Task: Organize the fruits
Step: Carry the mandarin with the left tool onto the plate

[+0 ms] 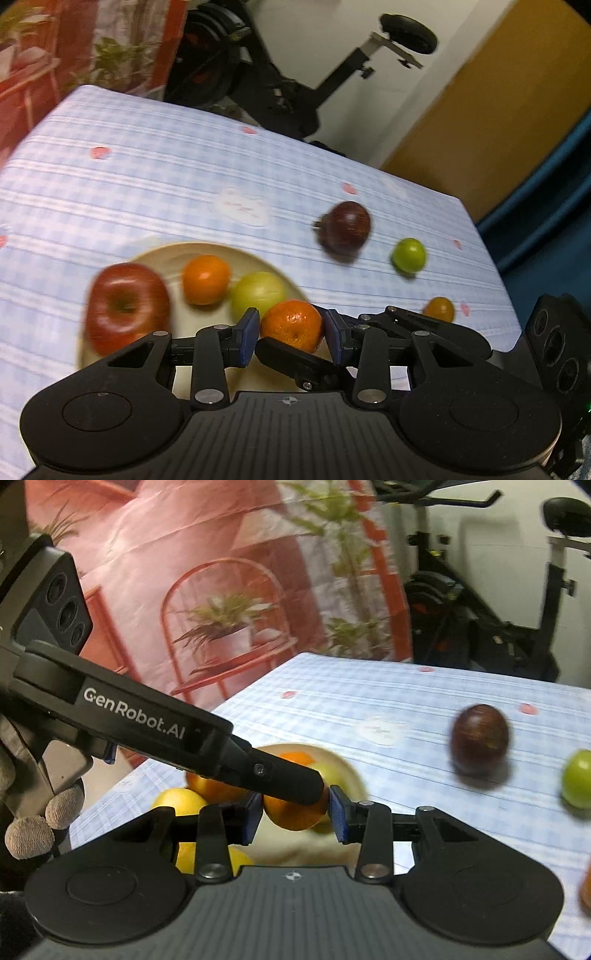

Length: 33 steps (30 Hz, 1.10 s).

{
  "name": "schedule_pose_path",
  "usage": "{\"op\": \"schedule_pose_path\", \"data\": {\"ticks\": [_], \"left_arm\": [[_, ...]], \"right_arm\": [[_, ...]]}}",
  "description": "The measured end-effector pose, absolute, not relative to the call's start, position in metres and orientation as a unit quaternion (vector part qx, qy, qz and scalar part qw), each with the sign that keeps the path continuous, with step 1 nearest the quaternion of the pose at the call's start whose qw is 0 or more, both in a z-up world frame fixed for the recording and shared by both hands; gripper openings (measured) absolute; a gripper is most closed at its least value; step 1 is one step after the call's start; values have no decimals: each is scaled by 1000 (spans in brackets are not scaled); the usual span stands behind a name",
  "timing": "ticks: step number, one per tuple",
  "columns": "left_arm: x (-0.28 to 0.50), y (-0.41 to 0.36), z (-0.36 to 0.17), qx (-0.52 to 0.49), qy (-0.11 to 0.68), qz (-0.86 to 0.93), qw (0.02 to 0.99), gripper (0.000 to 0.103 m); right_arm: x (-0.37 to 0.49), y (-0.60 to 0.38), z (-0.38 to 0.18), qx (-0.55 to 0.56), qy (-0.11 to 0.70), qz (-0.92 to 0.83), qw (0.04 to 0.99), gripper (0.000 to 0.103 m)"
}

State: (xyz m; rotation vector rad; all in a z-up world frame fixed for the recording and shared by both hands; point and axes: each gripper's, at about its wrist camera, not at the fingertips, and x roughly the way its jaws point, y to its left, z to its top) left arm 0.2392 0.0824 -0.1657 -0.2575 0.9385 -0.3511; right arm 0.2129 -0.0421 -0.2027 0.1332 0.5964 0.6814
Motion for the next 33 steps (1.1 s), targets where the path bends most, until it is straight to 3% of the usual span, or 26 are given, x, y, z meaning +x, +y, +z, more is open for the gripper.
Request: {"op": "schedule_pose_path", "data": {"ticks": [18, 33], "left_arm": [[227, 122, -178, -130, 460, -127, 869, 41], [220, 107, -154, -128, 408, -111, 897, 42]], "right_arm": [[236, 16, -229, 22, 356, 370, 858, 40], [218, -15, -211, 23, 320, 355, 878, 49]]}}
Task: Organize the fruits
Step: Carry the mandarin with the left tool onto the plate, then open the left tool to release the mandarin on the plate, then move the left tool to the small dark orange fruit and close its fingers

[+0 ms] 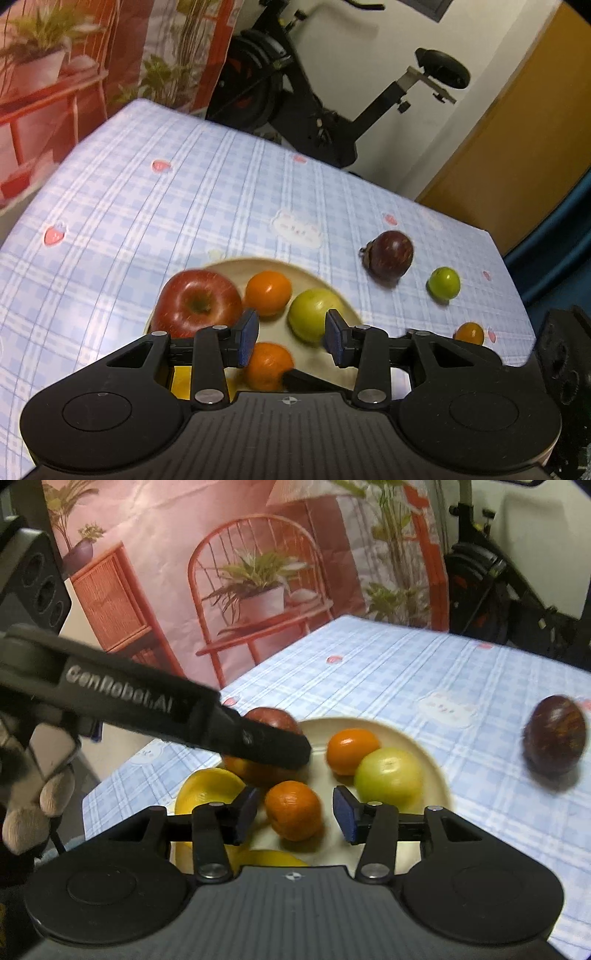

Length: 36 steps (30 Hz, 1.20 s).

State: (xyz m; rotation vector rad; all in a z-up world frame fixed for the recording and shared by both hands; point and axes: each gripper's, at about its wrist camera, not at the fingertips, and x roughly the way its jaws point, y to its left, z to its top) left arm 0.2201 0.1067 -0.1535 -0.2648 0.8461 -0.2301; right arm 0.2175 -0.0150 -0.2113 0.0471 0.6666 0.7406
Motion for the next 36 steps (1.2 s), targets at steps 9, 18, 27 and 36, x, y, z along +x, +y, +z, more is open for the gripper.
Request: {"op": "schedule_pose_path", "data": {"ticks": [9, 18, 27, 36], "left_arm": [[217, 43, -136, -86, 366, -138, 916, 42], [213, -31, -148, -46, 354, -193, 914, 42], [226, -79, -167, -10, 371, -221, 902, 45], [245, -111, -189, -26, 403, -238, 883, 58]], "right_arm": [[190, -123, -190, 65, 248, 247, 935, 49], [164, -198, -213, 36, 219, 119, 968, 52], [172, -215, -234, 38, 231, 109, 966, 53], [177, -222, -242, 56, 261, 126, 955, 52]]}}
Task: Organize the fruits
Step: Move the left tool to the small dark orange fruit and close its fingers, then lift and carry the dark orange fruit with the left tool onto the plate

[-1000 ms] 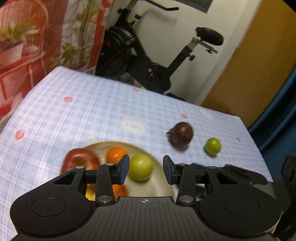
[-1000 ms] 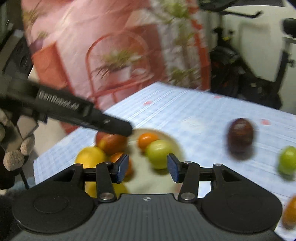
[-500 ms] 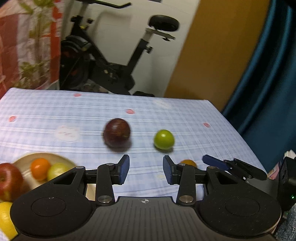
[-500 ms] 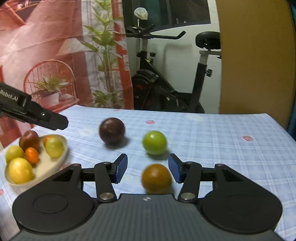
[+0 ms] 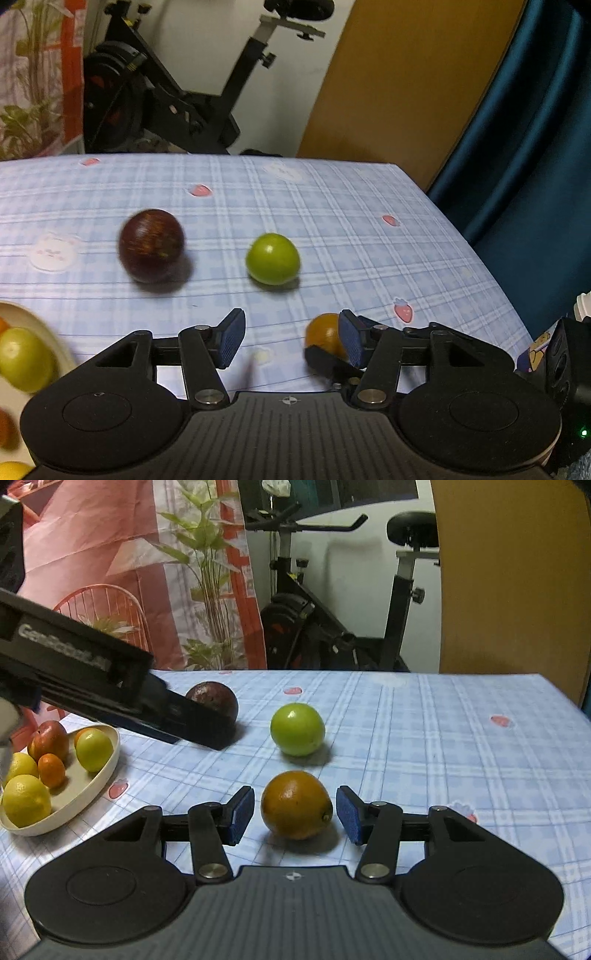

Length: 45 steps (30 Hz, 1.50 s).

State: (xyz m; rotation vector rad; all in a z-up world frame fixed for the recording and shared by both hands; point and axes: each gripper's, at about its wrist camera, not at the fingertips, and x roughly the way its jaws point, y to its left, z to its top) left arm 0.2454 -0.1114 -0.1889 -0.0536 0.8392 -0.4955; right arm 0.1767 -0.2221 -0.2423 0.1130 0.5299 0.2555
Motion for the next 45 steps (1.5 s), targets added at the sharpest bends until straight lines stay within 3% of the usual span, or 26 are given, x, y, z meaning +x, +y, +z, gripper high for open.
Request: {"op": "schedule_pose_path", "data": {"ticks": [16, 19, 21, 45], "left_arm": [[257, -147, -220, -29, 435, -267, 859, 57], [258, -146, -222, -38, 438, -266, 858, 54], [258, -144, -224, -45, 441, -265, 856, 47], [239, -132, -217, -28, 421, -263, 868, 42]], "right_arm": [[182, -232, -245, 93, 283, 142, 944, 47], [181, -231, -245, 94, 283, 143, 944, 47], [181, -232, -245, 94, 284, 143, 943, 47], [178, -228, -242, 100, 284, 168, 939, 45]]}}
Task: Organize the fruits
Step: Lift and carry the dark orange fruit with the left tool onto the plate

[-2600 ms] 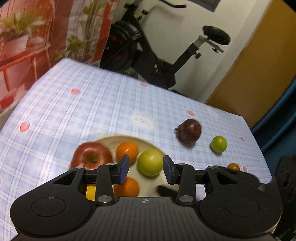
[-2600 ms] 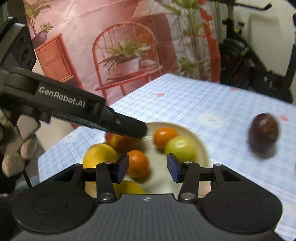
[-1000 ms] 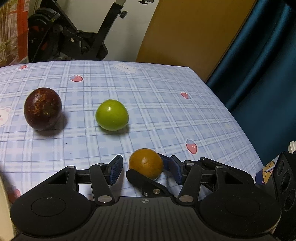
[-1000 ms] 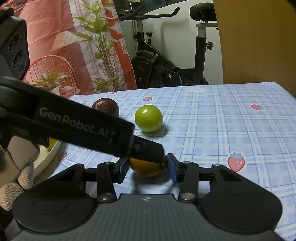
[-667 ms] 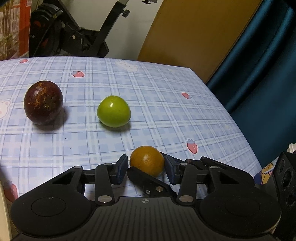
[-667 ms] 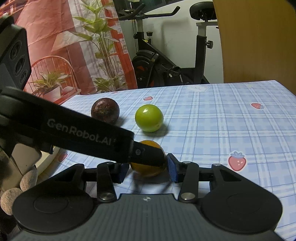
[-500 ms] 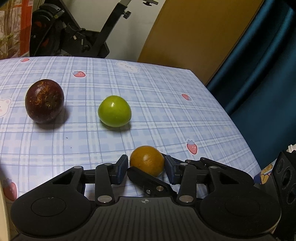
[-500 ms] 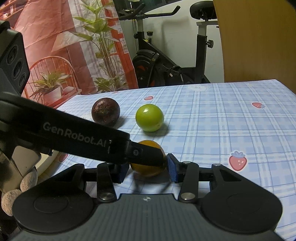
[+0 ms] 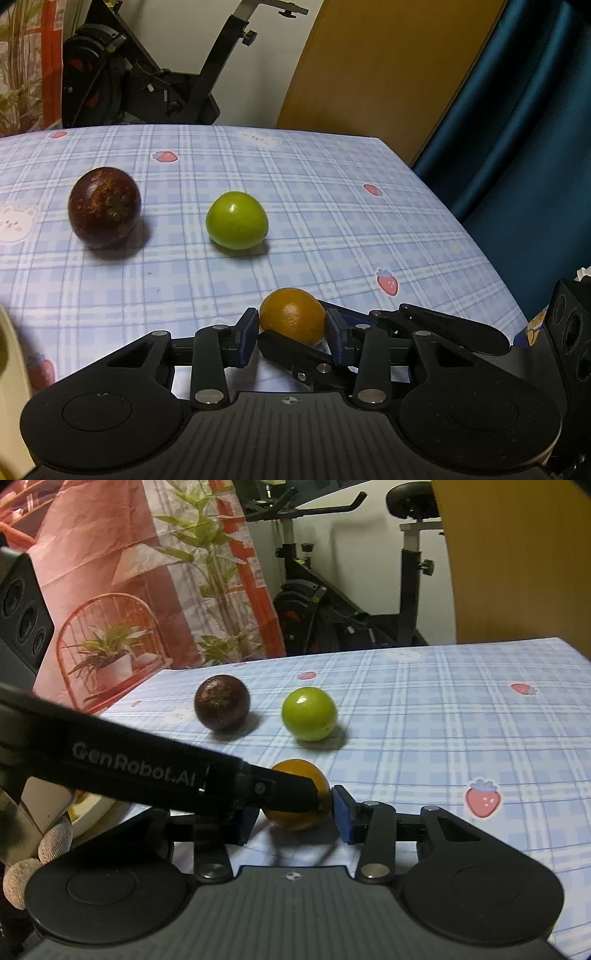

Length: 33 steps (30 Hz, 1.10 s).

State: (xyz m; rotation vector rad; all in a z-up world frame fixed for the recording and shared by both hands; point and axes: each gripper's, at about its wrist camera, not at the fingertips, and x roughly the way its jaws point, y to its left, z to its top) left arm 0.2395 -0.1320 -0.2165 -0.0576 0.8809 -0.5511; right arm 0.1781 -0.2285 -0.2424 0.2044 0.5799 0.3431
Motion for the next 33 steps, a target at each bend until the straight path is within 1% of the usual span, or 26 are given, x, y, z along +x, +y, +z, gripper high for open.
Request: {"op": "schedule_pose_path", "data": {"ticks": [7, 16, 21, 33], "left_arm": [[226, -115, -216, -32, 426, -253, 868, 42], [209, -85, -211, -55, 428, -237, 870, 42], [196, -63, -205, -80, 417, -224, 877, 42], [187, 9, -174, -121, 370, -181, 903, 41]], "right_arm": [[170, -212, -240, 79, 286, 188, 936, 45], [161, -190, -238, 79, 299, 205, 929, 45], [155, -177, -230, 83, 299, 215, 926, 45], [172, -110, -200, 30, 285, 269, 920, 45]]}}
